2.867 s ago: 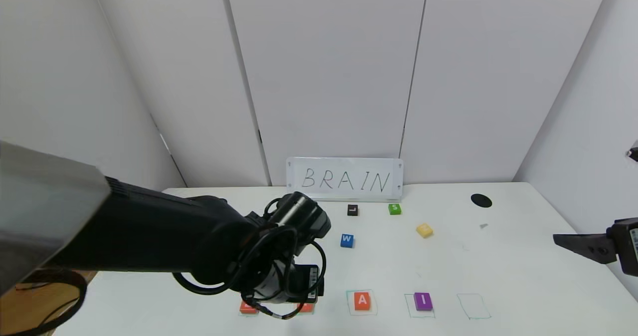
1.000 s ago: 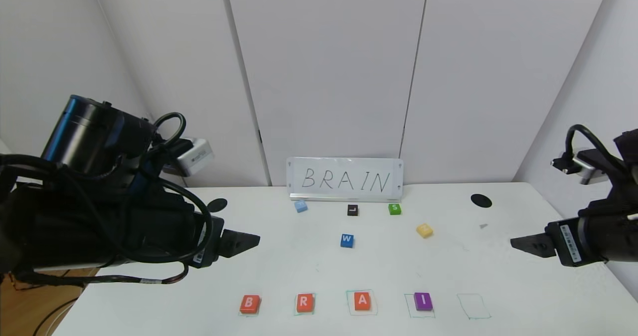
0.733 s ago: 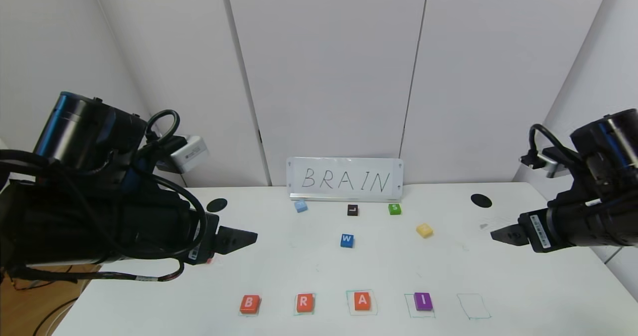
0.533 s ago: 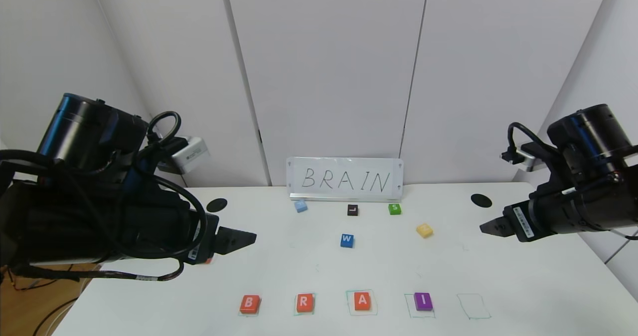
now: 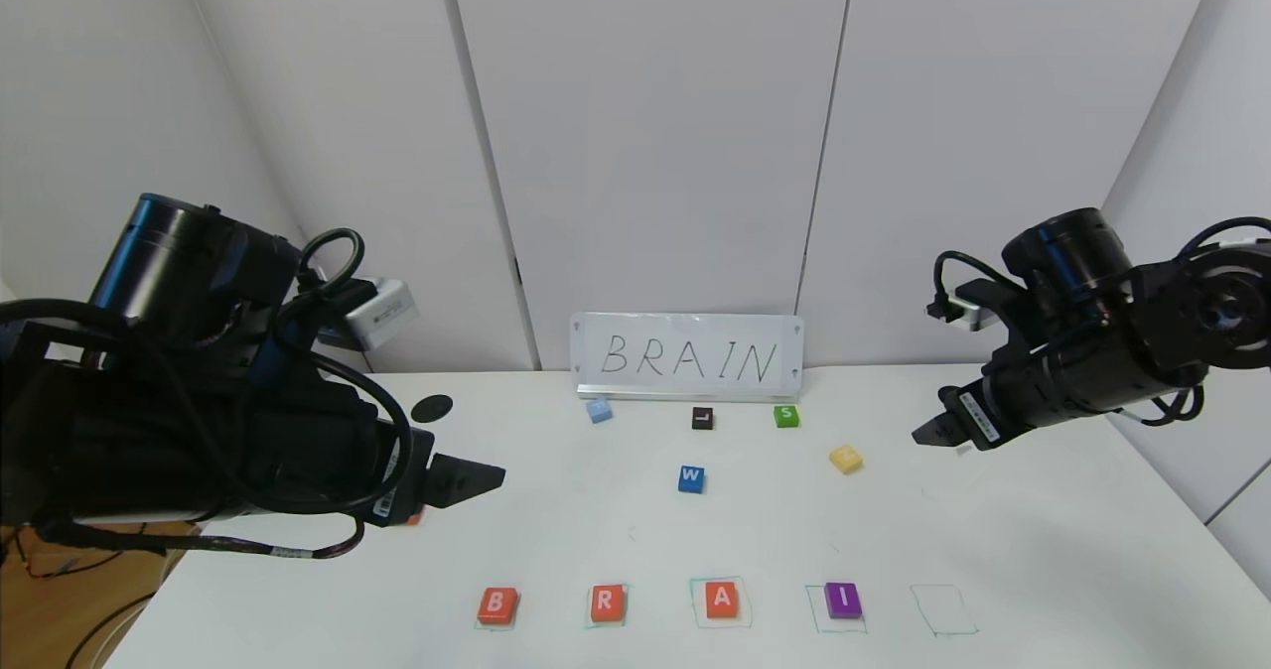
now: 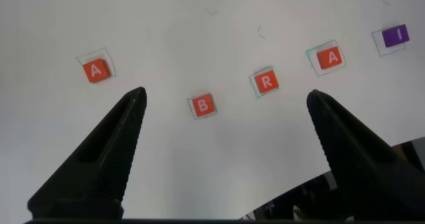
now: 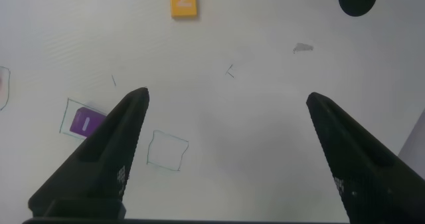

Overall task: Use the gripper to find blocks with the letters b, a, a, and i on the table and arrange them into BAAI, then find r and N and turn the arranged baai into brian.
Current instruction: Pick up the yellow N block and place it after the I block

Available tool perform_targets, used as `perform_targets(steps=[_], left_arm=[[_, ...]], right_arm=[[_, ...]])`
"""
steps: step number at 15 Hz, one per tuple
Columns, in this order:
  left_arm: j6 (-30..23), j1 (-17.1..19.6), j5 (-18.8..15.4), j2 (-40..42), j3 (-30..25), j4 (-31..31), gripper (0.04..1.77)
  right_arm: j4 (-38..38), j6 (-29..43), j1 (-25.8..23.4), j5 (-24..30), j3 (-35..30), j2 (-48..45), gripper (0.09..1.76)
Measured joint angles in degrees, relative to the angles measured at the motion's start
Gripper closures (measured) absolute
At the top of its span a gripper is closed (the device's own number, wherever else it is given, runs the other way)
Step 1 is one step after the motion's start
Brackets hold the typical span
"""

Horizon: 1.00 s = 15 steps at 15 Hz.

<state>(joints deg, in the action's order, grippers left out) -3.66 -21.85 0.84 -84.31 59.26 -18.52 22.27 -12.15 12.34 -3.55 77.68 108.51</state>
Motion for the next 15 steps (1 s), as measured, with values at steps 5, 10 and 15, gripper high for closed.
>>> perform_targets(steps=[5,10,15], left_arm=[[0.4,1.1,-2.1,-0.2,0.1,-0.2,0.09],[1.3,1.2,-2.3,-0.5,-0.4,0.0,0.09],[1.4,1.2,-2.3,-0.8,-0.5,0.1,0.09]], right_arm=[[0.0,-1.1,0.1,2.0,6.3,9.0,0.14],[5.1,-1.5,1.0,2.9,15.2,16.6,0.14],[9.2,-1.1,3.2,3.9,21.7,22.4,0.14]])
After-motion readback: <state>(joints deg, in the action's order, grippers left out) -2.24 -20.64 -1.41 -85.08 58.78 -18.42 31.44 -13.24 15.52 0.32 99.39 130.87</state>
